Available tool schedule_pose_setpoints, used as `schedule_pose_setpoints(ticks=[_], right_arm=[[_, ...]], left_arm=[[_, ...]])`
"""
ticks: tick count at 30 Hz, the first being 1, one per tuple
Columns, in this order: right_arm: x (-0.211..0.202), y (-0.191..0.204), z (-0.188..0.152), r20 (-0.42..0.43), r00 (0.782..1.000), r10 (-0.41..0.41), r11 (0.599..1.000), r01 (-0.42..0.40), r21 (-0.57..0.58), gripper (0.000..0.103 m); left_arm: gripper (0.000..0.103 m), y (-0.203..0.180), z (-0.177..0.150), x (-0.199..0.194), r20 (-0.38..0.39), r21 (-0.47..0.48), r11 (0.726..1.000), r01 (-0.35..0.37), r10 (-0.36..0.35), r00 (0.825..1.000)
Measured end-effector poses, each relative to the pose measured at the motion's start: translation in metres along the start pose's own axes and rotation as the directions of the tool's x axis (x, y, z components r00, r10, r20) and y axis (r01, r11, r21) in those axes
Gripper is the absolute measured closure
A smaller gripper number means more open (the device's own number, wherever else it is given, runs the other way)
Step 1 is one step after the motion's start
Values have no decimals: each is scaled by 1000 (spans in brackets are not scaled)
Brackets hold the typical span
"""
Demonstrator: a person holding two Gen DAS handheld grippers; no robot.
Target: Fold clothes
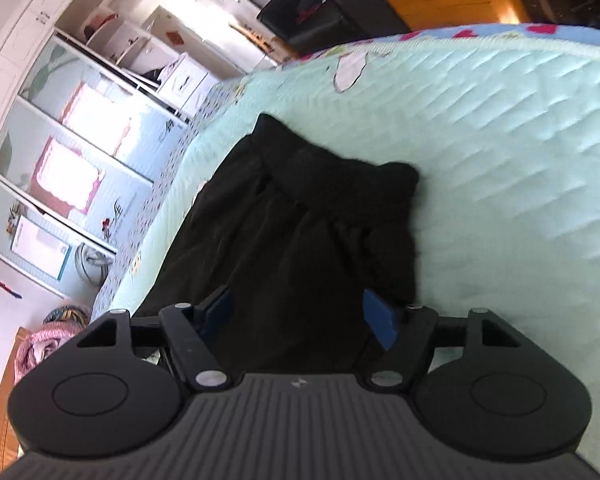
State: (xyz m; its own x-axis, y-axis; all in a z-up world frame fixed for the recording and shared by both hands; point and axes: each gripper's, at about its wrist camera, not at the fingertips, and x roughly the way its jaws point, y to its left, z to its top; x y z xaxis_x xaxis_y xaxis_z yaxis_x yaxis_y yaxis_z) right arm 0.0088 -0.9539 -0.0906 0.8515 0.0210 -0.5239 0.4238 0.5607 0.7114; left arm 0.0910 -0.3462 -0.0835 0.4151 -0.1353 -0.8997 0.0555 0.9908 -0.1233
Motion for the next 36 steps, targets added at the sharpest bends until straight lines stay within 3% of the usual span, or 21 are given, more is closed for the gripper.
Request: schedule_pose_setpoints(ticks=[5,7,12,15,20,24,26,29,31,36], right_arm=[[-23,-7,-3,58,998,-25,1000,24,21,27],[-31,-11,-2,95,995,-15,999,11,42,20],[-28,-30,11,154,983,99,983,-121,137,19],[-25,-51,23,174,984,30,984,-59,168,19],[-13,-64,30,116,992,52,998,-57,39,22],[-1,-49,33,84,996,30,994,-21,-109,22],[5,-44,35,78,997,29,992,-20,-121,22],[13,-37,33,50,998,25,990,-17,-143,43],[13,-35,31,44,999,-9,987,17,-162,67],[6,-45,32,54,998,-42,989,49,-138,88]], left_arm=[[0,1,0,0,0,6,1000,9,-9,1000],[0,1,0,0,-2,3,1000,9,-9,1000],[0,1,3,1,-12,-12,1000,10,-10,1000],[0,4,4,0,-12,-38,999,22,-23,1000],[0,5,6,0,-21,-54,998,21,-22,1000],[0,3,10,2,-38,-64,998,3,-5,999],[0,3,11,3,-43,-73,997,-3,-1,999],[0,2,12,3,-47,-86,996,-12,7,999],[0,1,13,3,-49,-91,996,-22,17,999],[2,-7,15,-3,-44,-79,997,-9,6,999]])
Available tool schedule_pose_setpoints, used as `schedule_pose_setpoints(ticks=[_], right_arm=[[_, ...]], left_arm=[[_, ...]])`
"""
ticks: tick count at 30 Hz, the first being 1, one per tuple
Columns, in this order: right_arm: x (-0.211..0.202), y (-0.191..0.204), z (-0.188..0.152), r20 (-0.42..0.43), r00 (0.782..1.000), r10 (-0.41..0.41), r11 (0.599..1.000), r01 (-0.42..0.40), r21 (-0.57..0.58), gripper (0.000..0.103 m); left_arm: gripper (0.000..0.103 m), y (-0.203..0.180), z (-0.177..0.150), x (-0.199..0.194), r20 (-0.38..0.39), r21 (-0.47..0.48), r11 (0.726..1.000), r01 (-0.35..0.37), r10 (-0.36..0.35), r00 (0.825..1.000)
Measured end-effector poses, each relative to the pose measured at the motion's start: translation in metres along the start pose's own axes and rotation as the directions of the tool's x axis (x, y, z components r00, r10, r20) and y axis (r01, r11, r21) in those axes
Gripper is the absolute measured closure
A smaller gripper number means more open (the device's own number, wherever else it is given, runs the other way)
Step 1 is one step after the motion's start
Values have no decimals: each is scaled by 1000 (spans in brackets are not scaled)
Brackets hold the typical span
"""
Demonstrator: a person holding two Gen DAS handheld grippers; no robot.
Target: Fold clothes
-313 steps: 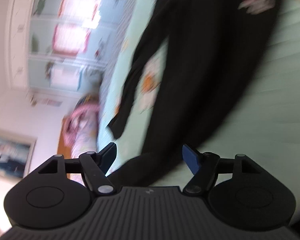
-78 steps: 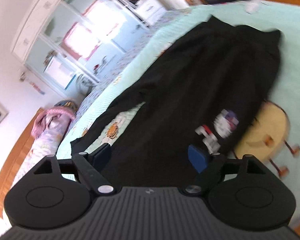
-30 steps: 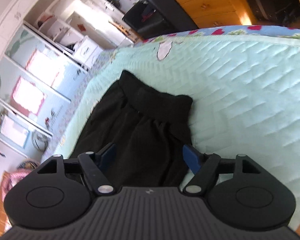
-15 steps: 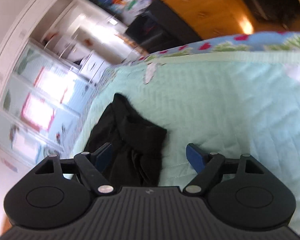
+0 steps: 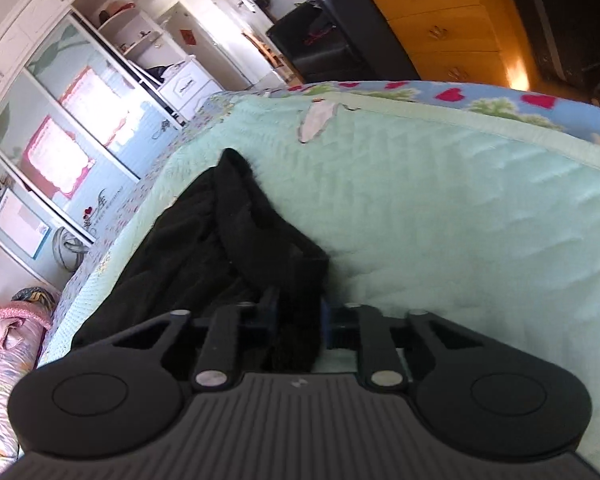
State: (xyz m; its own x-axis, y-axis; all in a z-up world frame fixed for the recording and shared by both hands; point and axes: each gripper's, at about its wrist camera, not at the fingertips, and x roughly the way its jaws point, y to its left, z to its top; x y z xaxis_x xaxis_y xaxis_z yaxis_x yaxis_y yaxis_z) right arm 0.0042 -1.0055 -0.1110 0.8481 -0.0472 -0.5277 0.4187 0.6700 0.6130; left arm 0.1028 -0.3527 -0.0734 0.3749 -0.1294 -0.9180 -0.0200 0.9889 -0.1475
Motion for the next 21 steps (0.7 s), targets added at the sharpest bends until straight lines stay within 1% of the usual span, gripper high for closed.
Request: schedule_pose_setpoints(ticks=[1,3,7,8,11,12,13,14,16,17,18,19,21], right_arm=[[-2,-2,0,3,1000,-10,1000,10,4,90],[-3,-8,2,-3,1000,-9,1000,9,19,90],[-2,-13,4,-6,1000,2,999,-2,52,90],[-3,-14,4,-2,1000,2,997,-2,72,90],[-9,-17,4,22,1000,-10,988,7,154,87],[-12,-17,4,38,999,-25,984,17,180,86],[-18,-13,5,65,996,-53,980,39,195,83],[-23,-7,6,105,991,-80,979,58,195,81],[-32,10,13,202,975,-97,983,62,172,72],[-32,20,18,232,970,-72,986,34,162,70],[-27,32,24,244,969,-29,988,-9,154,64],[-19,44,30,244,970,17,988,-53,143,55],[6,70,41,199,973,120,982,-146,117,46]], left_arm=[[5,-5,1,-4,8,15,1000,24,-24,1000],[8,-15,3,-12,24,49,996,73,-74,997],[8,-44,11,-23,66,129,983,131,-140,988],[8,-50,13,-24,68,137,979,150,-161,985],[8,-66,19,-20,42,144,966,212,-220,975],[8,-71,21,-17,31,146,962,229,-236,971],[8,-75,23,-17,25,150,959,241,-248,969],[8,-80,25,-16,25,161,955,251,-258,966],[8,-93,28,-17,27,188,946,266,-275,961],[8,-101,31,-18,30,207,940,272,-284,958],[8,-109,35,-18,32,227,933,279,-293,956],[8,-118,38,-20,37,249,926,285,-303,952],[8,-138,51,-22,54,296,908,296,-326,944]])
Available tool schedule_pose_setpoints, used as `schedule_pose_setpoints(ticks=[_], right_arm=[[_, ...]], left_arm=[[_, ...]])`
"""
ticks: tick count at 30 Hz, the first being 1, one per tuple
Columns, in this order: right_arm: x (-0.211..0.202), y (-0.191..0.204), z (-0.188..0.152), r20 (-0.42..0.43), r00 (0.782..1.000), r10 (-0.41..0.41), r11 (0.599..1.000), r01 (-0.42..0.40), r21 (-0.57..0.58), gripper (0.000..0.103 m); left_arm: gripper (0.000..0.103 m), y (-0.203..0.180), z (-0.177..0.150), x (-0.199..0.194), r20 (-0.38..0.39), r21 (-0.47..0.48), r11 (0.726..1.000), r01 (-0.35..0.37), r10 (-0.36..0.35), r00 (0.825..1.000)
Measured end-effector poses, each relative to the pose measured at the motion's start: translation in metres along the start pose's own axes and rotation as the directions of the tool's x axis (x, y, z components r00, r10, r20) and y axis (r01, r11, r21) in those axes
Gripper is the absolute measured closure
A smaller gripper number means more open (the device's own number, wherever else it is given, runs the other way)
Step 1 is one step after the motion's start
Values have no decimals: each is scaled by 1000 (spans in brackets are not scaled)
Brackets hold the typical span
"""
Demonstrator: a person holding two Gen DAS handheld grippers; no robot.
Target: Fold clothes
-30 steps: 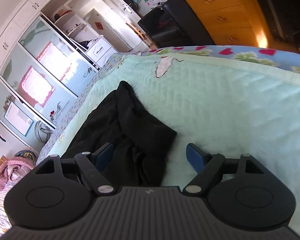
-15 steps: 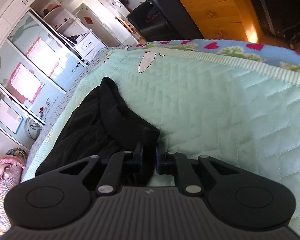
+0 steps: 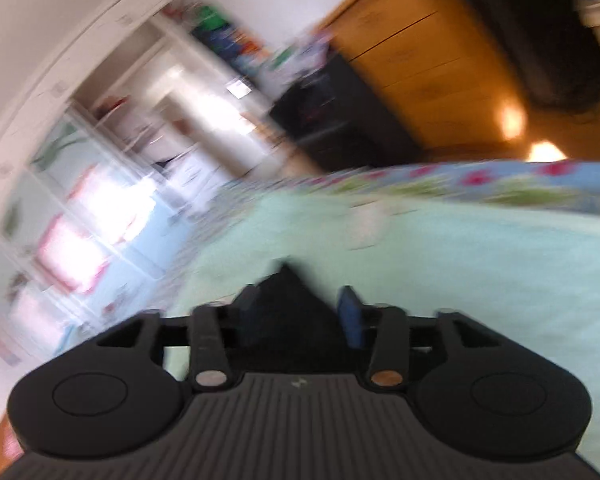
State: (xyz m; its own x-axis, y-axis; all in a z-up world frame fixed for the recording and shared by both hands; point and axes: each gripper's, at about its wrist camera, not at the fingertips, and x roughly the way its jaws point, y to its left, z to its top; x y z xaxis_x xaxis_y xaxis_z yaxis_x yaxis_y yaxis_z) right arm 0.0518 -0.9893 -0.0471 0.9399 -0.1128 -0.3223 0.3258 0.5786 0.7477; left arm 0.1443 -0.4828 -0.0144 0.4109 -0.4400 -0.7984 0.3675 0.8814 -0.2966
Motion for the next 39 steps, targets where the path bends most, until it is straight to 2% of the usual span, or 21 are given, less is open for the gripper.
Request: schedule_pose_setpoints(ticks=[2,5,7,9,10,11,12,13,14,15,18,22,25,29,31,34,37,38,39], right_arm=[[30,22,-3,-64,995,81,997,-80,11,45],[74,52,-13,-161,971,175,984,-169,49,43],[103,69,-25,-236,948,213,977,-207,50,31],[133,72,-38,-302,926,228,973,-227,39,20],[147,68,-44,-329,920,214,975,-219,24,19],[161,57,-51,-345,924,166,984,-179,-6,19],[176,45,-57,-360,926,117,990,-139,-37,23],[185,33,-63,-358,929,95,989,-129,-72,46],[185,21,-66,-338,933,125,982,-166,-94,56],[182,13,-64,-326,931,165,976,-202,-83,60],[182,0,-55,-315,907,281,955,-297,-1,52],[187,-10,-51,-296,880,370,929,-357,100,47],[188,-16,-48,-279,864,419,908,-388,160,44],[190,-19,-45,-266,852,451,891,-409,199,42],[189,-20,-44,-266,853,449,892,-408,195,42],[187,-23,-43,-264,854,447,892,-407,194,42],[186,-24,-45,-262,856,446,893,-406,193,42],[185,-24,-45,-261,856,446,893,-406,194,42],[185,-24,-45,-261,856,445,893,-405,195,42]], left_arm=[[8,-16,20,4,40,41,999,7,-9,999],[8,-32,51,13,105,59,998,-1,-6,994],[8,-37,74,23,125,39,999,-3,-2,992],[7,-40,95,36,133,30,1000,3,-7,991],[7,-42,103,44,133,40,999,-12,6,991],[7,-45,112,53,132,50,998,-29,22,991],[7,-48,119,61,134,67,997,-41,32,990],[7,-51,126,69,138,87,995,-43,31,990],[7,-53,134,76,145,103,994,-39,24,989],[7,-56,142,83,154,119,992,-35,17,988],[7,-64,173,109,196,162,987,5,-38,980],[8,-80,210,154,235,301,953,26,-101,967],[13,-91,228,191,250,429,903,-43,-73,965],[14,-107,230,225,242,591,796,-128,-23,970],[14,-110,228,235,224,622,773,-123,-25,974],[14,-107,232,248,171,629,771,-95,-18,985],[15,-102,235,260,109,604,795,-60,-8,994],[16,-100,238,265,93,596,802,-47,-10,996],[23,-98,241,267,80,591,806,-39,-11,997]])
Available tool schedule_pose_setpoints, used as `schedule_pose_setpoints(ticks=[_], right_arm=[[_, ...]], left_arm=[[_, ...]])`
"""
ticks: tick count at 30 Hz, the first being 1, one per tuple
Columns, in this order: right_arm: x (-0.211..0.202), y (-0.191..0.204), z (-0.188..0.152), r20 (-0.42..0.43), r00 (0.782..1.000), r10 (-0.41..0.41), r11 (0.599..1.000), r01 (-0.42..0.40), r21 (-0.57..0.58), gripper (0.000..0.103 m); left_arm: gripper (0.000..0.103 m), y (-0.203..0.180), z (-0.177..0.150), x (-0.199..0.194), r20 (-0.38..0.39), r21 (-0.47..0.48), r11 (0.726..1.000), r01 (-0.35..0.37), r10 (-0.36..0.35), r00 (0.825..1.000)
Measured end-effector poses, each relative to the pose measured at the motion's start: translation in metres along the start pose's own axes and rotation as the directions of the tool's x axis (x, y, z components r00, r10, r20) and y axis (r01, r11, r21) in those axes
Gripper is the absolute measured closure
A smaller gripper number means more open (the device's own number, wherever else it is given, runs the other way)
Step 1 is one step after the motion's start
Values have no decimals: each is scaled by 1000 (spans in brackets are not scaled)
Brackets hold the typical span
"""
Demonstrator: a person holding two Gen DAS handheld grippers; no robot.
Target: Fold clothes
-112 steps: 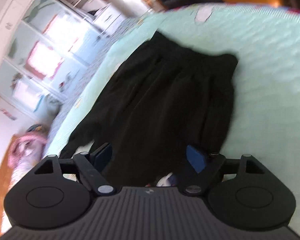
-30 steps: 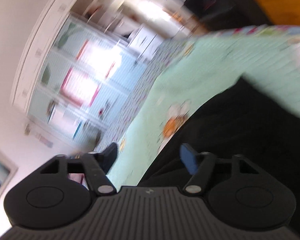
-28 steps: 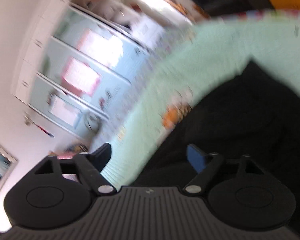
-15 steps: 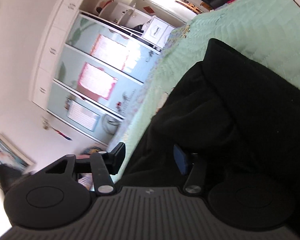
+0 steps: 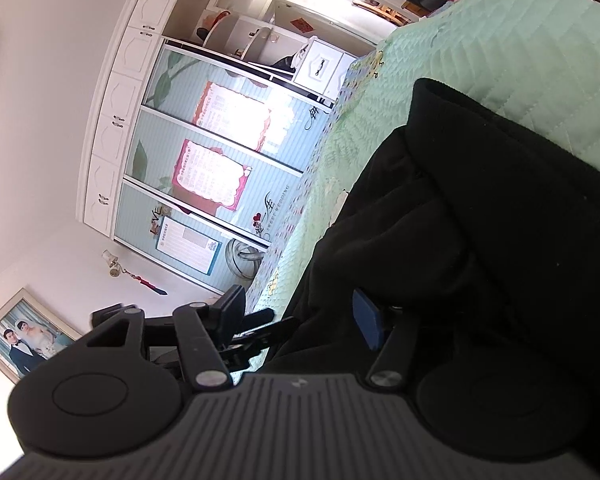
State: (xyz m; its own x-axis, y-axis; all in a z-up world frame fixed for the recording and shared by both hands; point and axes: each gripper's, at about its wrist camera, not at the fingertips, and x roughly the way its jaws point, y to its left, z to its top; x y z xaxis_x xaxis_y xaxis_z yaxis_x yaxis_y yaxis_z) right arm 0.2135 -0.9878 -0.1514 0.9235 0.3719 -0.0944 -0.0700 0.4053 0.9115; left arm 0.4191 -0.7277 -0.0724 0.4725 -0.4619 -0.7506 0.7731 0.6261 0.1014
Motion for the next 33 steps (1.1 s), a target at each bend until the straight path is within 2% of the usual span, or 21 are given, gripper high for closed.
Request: schedule_pose_setpoints(ticks=[1,5,7,8,9,10,13,21,23,26,27,28,30,31,33], right_arm=[[0,0,0,1,1000,0,1000,0,1,42],[-1,-1,-1,1,1000,-1,1000,1,1,42],[-1,-2,-1,1,1000,-1,1000,1,0,42],[-1,-2,-1,1,1000,-2,1000,2,0,42],[-1,-2,-1,1,1000,-2,1000,2,-1,42],[-1,-3,-1,0,1000,-2,1000,2,-2,42],[-1,-3,0,1,1000,-4,1000,4,-5,42],[-1,-5,-1,4,1000,-4,1000,4,-8,42],[0,-5,0,4,1000,-3,1000,3,-8,42],[0,-4,-1,2,1000,-8,1000,8,-15,42],[0,-4,-1,2,1000,-8,1000,9,-16,42],[0,-4,-1,2,1000,-8,1000,8,-16,42],[0,-5,-1,3,1000,-5,1000,5,-13,42],[-1,-5,-1,3,1000,-3,1000,3,-11,42],[-2,-5,-1,3,1000,3,1000,-3,-8,41]], left_arm=[[31,2,0,3,-12,-3,1000,14,-14,1000],[49,8,3,13,-63,-29,995,95,-96,993],[64,8,4,13,-80,-30,992,119,-121,989],[68,6,5,14,-80,-20,993,112,-113,990],[82,4,7,14,-79,-9,994,104,-105,991],[90,2,8,14,-72,6,996,87,-86,994],[94,-4,17,16,-45,57,998,17,-15,999],[94,-11,42,33,-10,117,991,-61,63,998],[92,-9,42,40,-19,130,988,-87,90,996],[90,-10,40,50,-73,130,989,-75,85,994],[87,-11,41,48,-70,128,988,-83,93,993],[78,-12,42,46,-65,124,988,-91,100,993],[64,-7,43,36,-42,58,997,-50,53,998],[60,-5,44,29,-29,28,999,-24,25,999],[60,0,46,16,-2,-27,999,28,-28,1000]])
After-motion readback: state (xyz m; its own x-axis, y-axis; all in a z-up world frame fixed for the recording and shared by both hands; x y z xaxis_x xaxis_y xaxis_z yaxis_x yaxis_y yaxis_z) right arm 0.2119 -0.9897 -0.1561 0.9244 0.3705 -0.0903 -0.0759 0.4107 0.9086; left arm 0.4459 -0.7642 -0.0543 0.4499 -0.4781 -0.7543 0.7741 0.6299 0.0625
